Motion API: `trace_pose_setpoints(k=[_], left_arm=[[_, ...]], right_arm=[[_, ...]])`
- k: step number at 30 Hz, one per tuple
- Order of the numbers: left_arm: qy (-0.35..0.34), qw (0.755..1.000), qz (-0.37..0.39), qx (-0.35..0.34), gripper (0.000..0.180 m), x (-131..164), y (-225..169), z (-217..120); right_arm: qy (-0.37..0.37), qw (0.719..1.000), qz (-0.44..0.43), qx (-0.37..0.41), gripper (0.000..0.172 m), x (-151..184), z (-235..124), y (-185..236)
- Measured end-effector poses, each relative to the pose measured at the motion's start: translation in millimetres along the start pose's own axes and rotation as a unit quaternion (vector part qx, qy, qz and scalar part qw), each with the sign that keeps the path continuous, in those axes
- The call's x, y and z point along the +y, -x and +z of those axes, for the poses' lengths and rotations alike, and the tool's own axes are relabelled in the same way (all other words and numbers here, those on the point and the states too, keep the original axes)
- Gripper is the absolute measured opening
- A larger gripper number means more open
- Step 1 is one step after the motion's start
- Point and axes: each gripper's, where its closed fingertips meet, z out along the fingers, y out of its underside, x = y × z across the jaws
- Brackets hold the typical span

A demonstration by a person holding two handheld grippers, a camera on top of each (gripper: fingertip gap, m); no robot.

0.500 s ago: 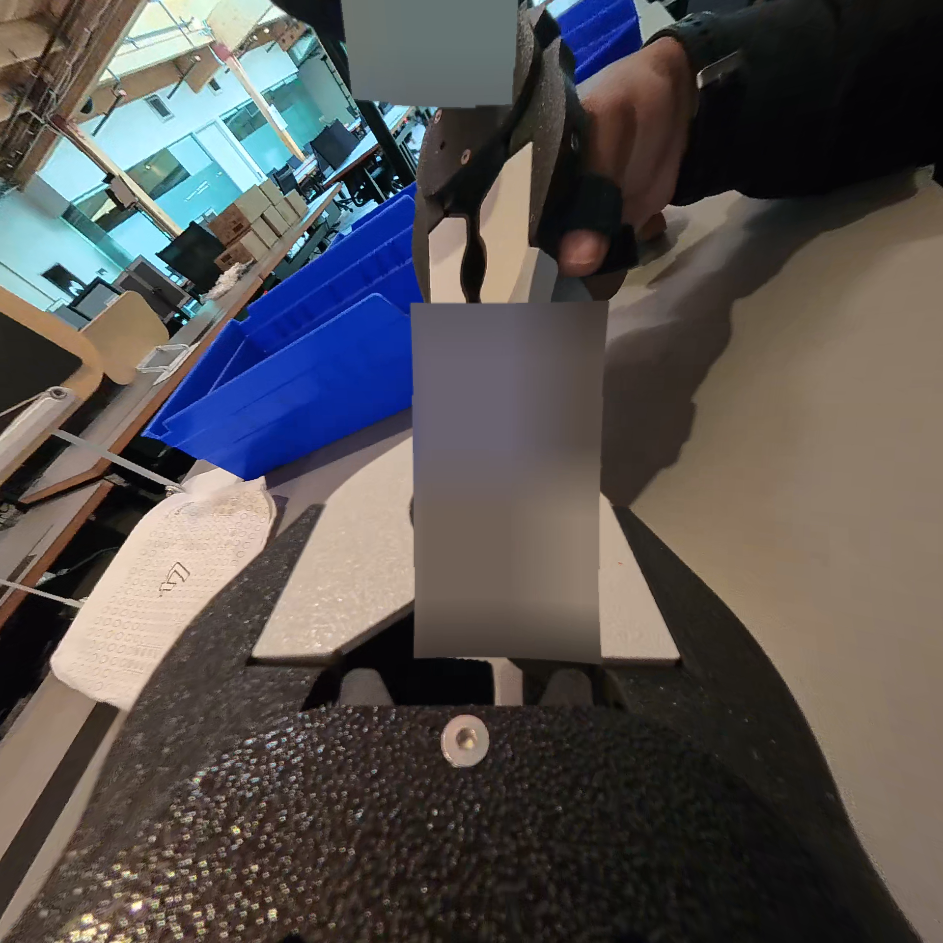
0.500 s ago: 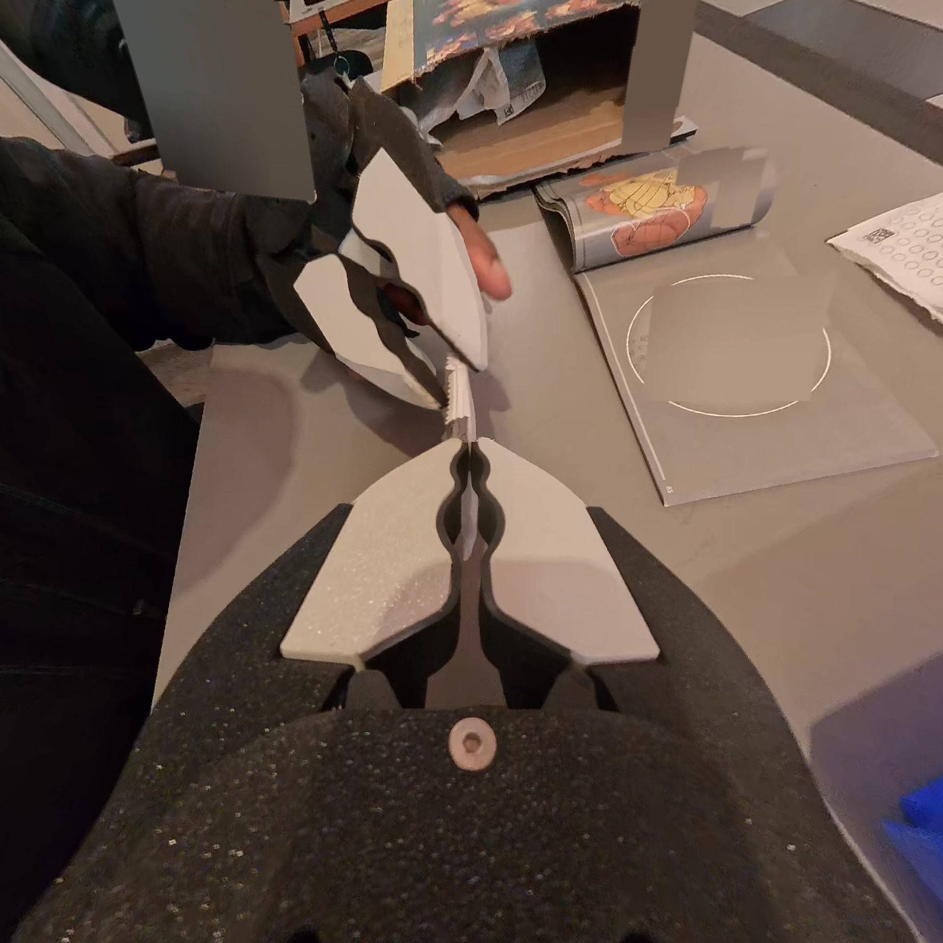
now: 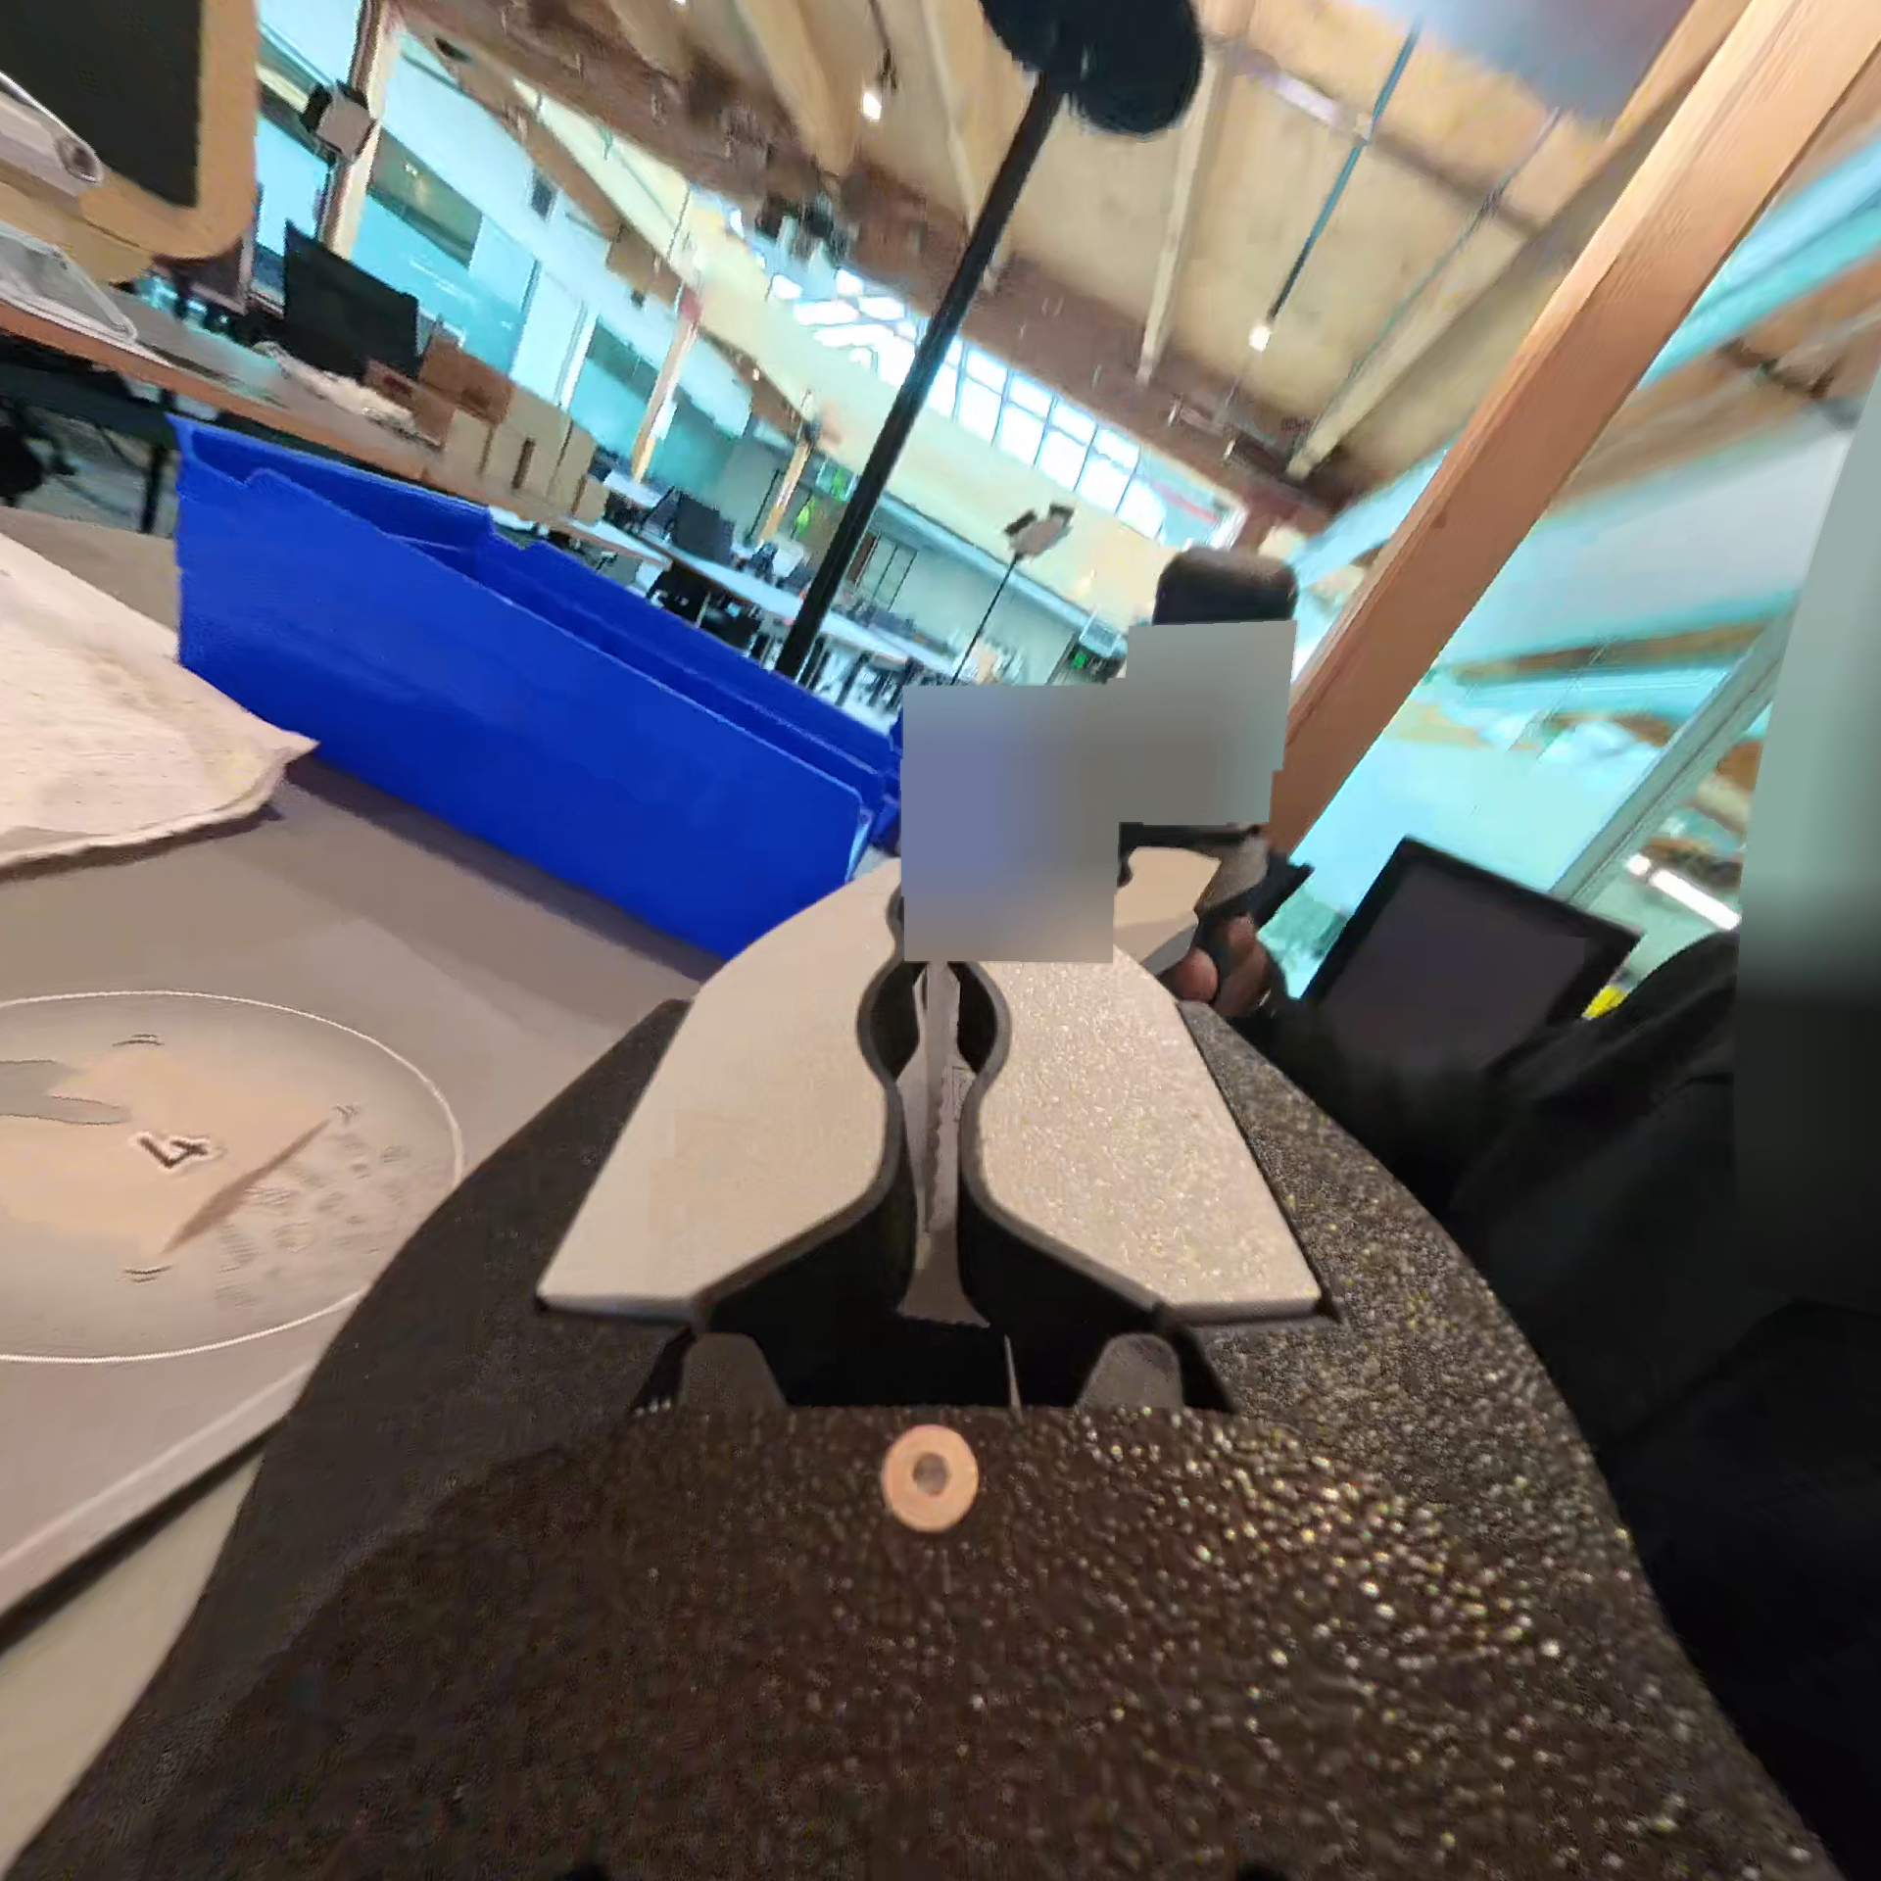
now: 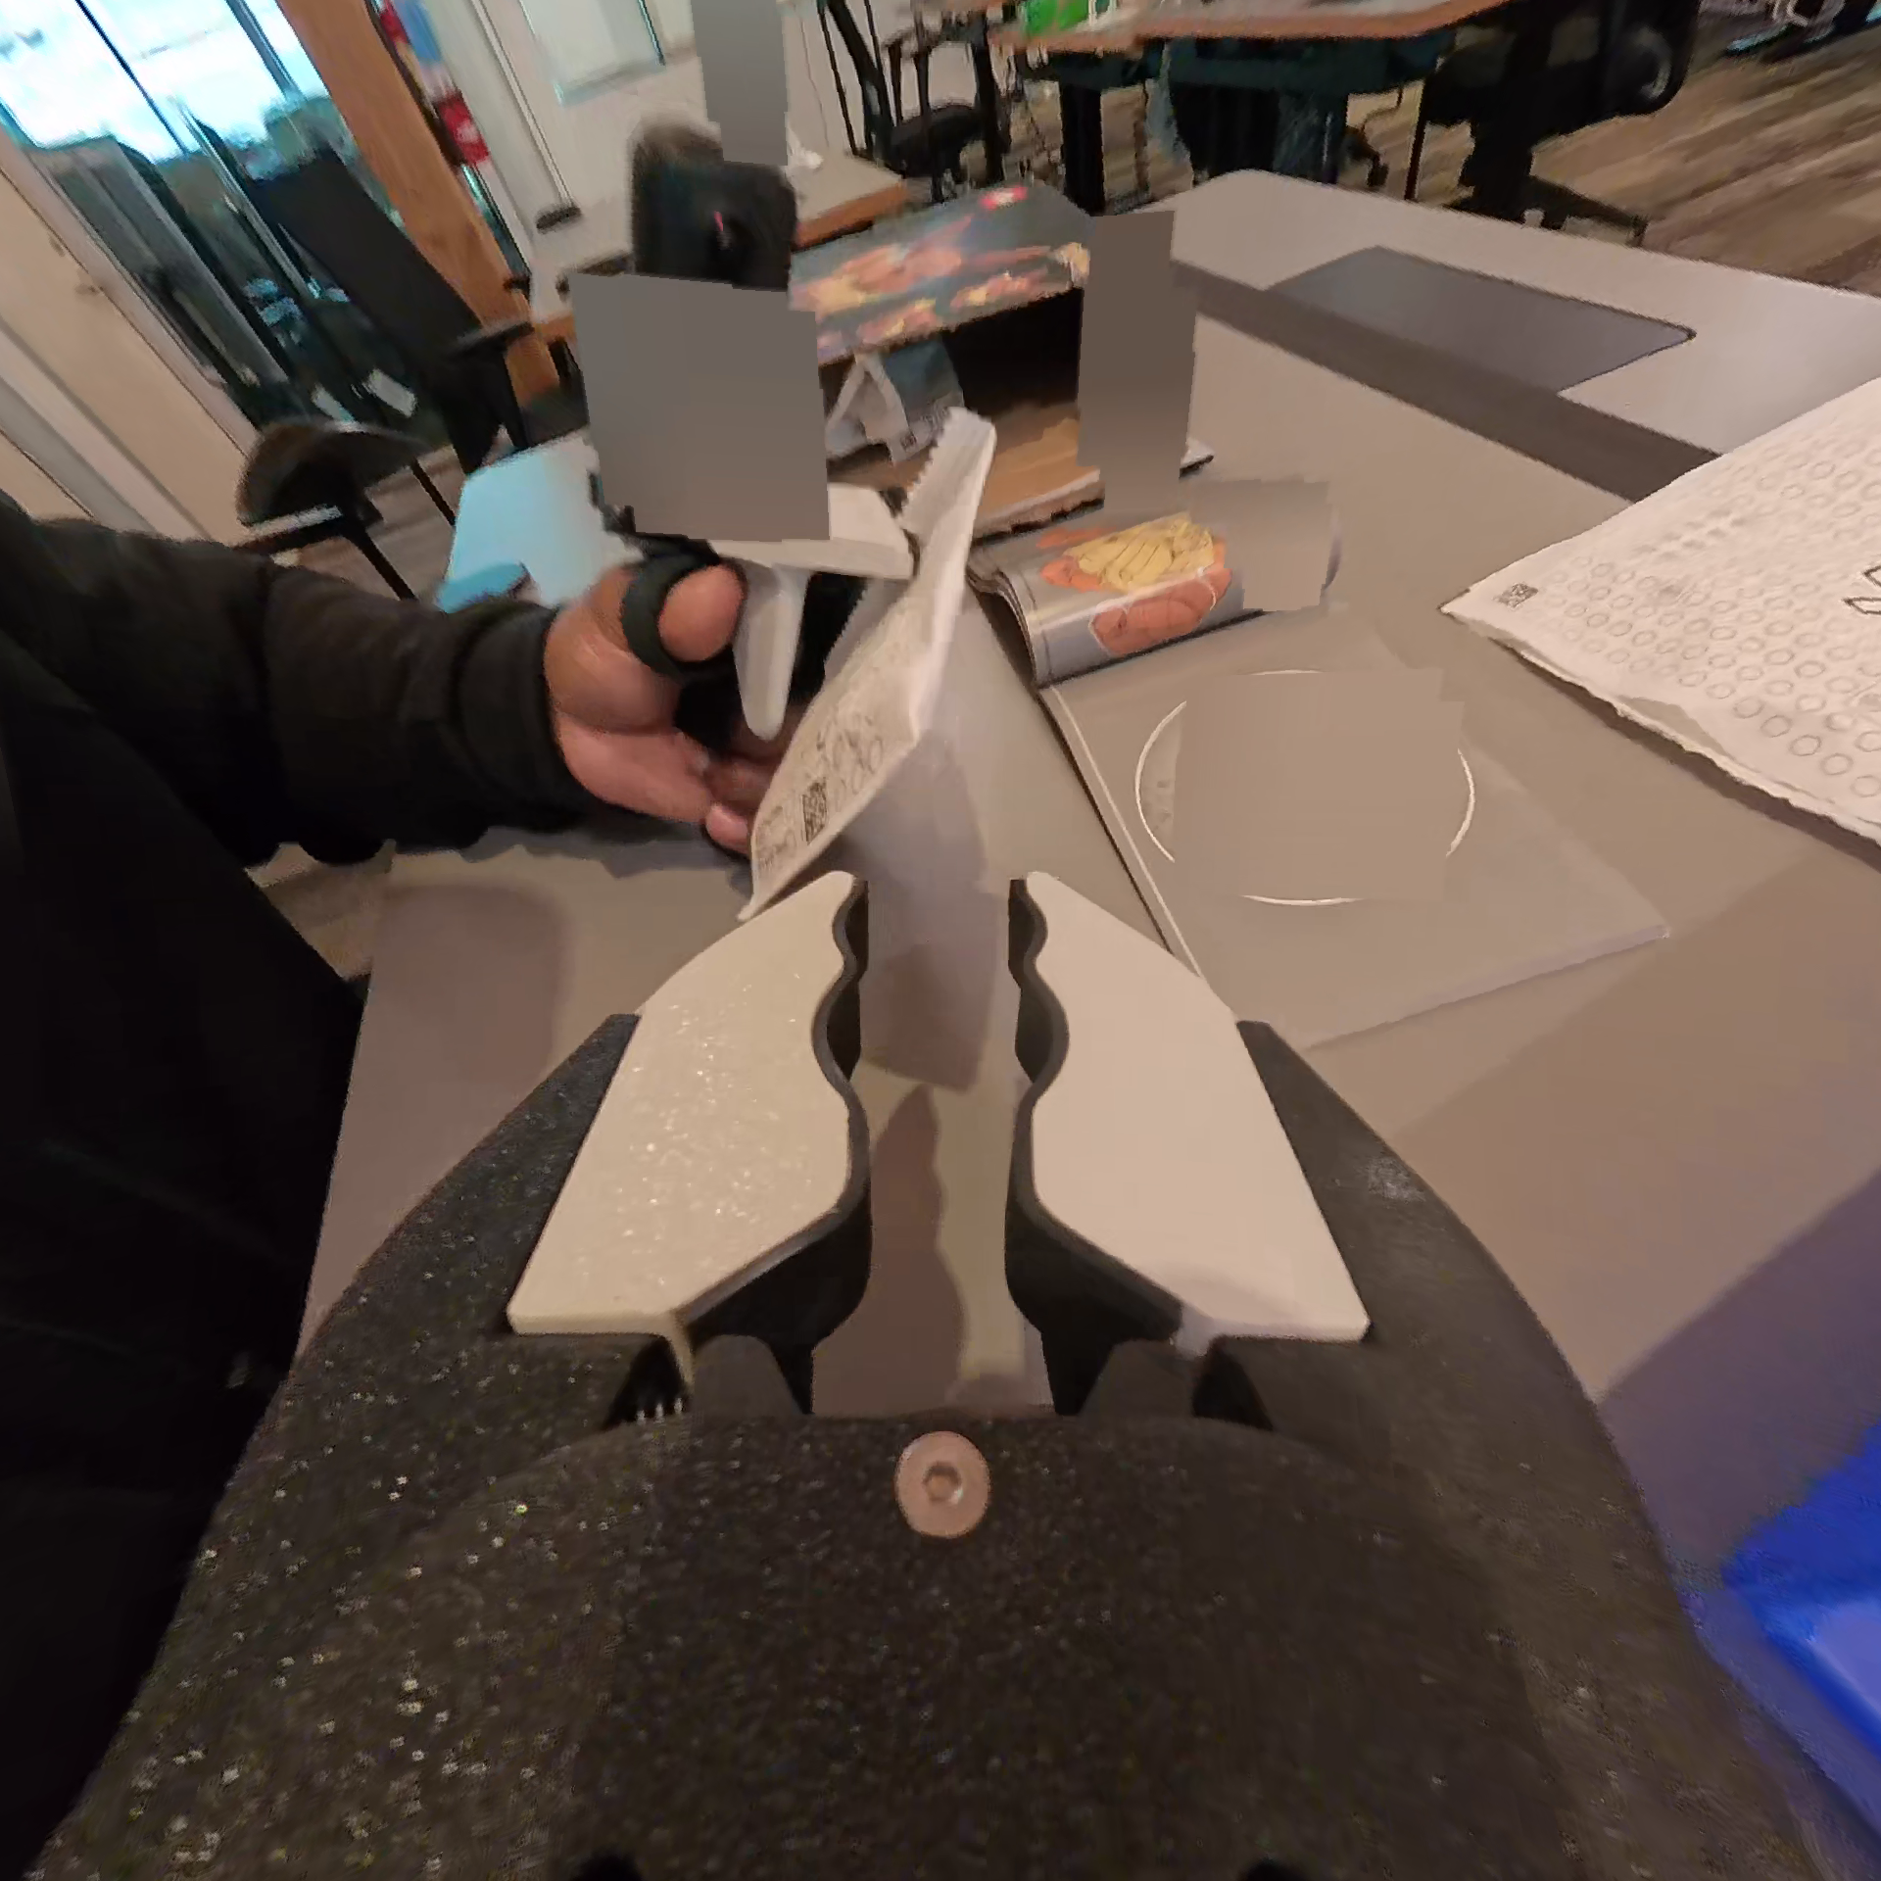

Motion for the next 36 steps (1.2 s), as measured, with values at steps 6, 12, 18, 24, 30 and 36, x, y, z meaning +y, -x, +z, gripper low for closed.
trace_pose_setpoints(k=[6, 12, 18, 24, 30, 36], left_arm=[[-0.033, 0.999, 0.029, -0.013, 0.002, 3.6, -0.3, 2.6], [-0.05, 0.996, 0.068, -0.028, 0.002, -4.0, -1.7, -0.4], [-0.035, 0.996, 0.082, -0.016, 0.002, 3.7, -7.9, 4.2], [0.015, 0.994, 0.109, -0.001, 0.006, 16.5, -13.1, 10.6], [0.109, 0.961, 0.25, -0.042, 0.009, 35.3, -7.1, 13.3], [0.176, 0.9, 0.389, -0.084, 0.027, 51.1, -0.6, 15.3]], right_arm=[[-0.062, 0.996, 0.039, -0.057, 0.02, -15.8, -5.0, 12.1], [-0.054, 0.996, 0.047, -0.052, 0.028, -12.1, 0.2, 11.8], [-0.081, 0.995, 0.051, -0.024, 0.002, -18.7, -7.3, 0.9], [-0.047, 0.998, -0.022, 0.03, 0.0, -19.5, -18.9, -6.9], [0.045, 0.988, -0.123, 0.078, 0.0, -4.7, -20.5, -5.4], [0.107, 0.977, -0.165, 0.083, 0.0, 12.0, -18.2, -4.6]])
